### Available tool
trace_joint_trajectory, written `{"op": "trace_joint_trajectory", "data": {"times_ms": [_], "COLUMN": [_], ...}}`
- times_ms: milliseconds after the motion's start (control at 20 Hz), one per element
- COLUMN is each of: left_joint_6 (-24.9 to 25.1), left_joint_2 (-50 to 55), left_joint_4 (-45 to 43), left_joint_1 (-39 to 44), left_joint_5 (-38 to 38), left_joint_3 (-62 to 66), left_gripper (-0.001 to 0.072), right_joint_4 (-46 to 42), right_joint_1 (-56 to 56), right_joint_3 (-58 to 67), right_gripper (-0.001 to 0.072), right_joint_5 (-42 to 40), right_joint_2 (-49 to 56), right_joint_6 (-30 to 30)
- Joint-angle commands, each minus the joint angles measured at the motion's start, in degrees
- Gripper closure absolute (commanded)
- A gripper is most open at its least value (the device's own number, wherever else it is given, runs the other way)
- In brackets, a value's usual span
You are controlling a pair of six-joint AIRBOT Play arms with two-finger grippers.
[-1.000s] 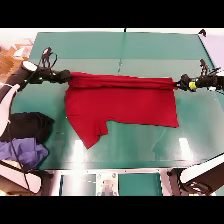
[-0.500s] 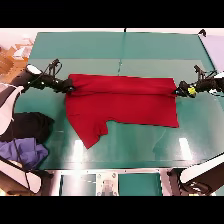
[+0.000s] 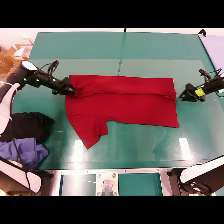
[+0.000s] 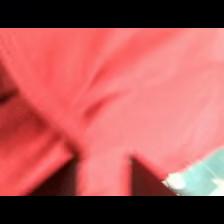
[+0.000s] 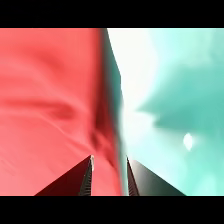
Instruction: Fold the shirts.
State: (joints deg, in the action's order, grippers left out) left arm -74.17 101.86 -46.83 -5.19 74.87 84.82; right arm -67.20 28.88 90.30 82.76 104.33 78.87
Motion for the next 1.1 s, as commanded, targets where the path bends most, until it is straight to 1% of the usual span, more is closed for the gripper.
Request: {"op": "trace_joint_trajectory", "data": {"times_ms": [0, 50, 100, 200, 300, 450, 600, 650, 700, 750, 800, 950, 1050], "left_joint_6": [-5.09, -6.21, -6.4, -6.47, -6.86, -6.82, -6.95, -7.69, -9.11, -10.56, -10.19, -9.25, -7.43], "left_joint_2": [-0.13, -0.66, -1.62, -4.46, -9.9, -23.5, -38.34, -42.12, -45.07, -46.6, -47.04, -46.9, -46.9], "left_joint_4": [-0.46, -1.03, -2.99, -8.7, -12.48, -16.94, -17.88, -17.07, -15.76, -13.64, -11.06, -3.65, 1.92], "left_joint_1": [-1.92, -2.05, -2.05, -1.62, -1.64, -1.64, -1.64, -1.64, -1.64, -1.64, -1.64, -1.62, -1.64], "left_joint_5": [10.27, 11.54, 13.25, 17.03, 17.73, 13.49, 3.98, 0.76, -2.75, -5.9, -7.98, -15.5, -21.27], "left_joint_3": [3.63, 3.8, 3.78, 3.21, -0.5, -13.38, -30.73, -36.06, -41.2, -45.64, -49.27, -59.19, -64.02], "left_gripper": [0.0687, 0.0687, 0.0687, 0.0688, 0.0687, 0.0688, 0.0685, 0.0608, 0.0215, 0.0048, 0.007, 0.007, 0.007], "right_joint_4": [-8.81, -8.72, -8.63, -7.87, -4.98, 0.81, 4.15, 5.62, 7.39, 9.27, 11.76, 16.98, 19.47], "right_joint_1": [2.86, 3.74, 4.35, 4.96, 5.75, 6.97, 7.13, 7.13, 7.13, 7.08, 7.06, 6.99, 6.38], "right_joint_3": [0.68, -0.22, -2.1, -8.24, -17.86, -37.03, -53.86, -58.18, -61.92, -64.59, -66.86, -72.08, -74.69], "right_gripper": [0.0613, 0.0683, 0.0698, 0.0701, 0.0701, 0.0701, 0.0698, 0.0644, 0.0436, 0.0235, 0.0211, 0.0212, 0.0211], "right_joint_5": [8.07, 9.03, 9.2, 7.98, 3.8, -3.8, -11.69, -13.42, -15.61, -17.86, -20.06, -25.86, -31.43], "right_joint_2": [-2.45, -3.52, -5.2, -9.77, -16.35, -30.45, -45.66, -49.62, -52.7, -54.38, -55.08, -54.86, -53.92], "right_joint_6": [7.15, 7.56, 7.54, 7.5, 7.5, 7.02, 6.93, 7.45, 7.67, 7.67, 7.67, 7.58, 7.52]}}
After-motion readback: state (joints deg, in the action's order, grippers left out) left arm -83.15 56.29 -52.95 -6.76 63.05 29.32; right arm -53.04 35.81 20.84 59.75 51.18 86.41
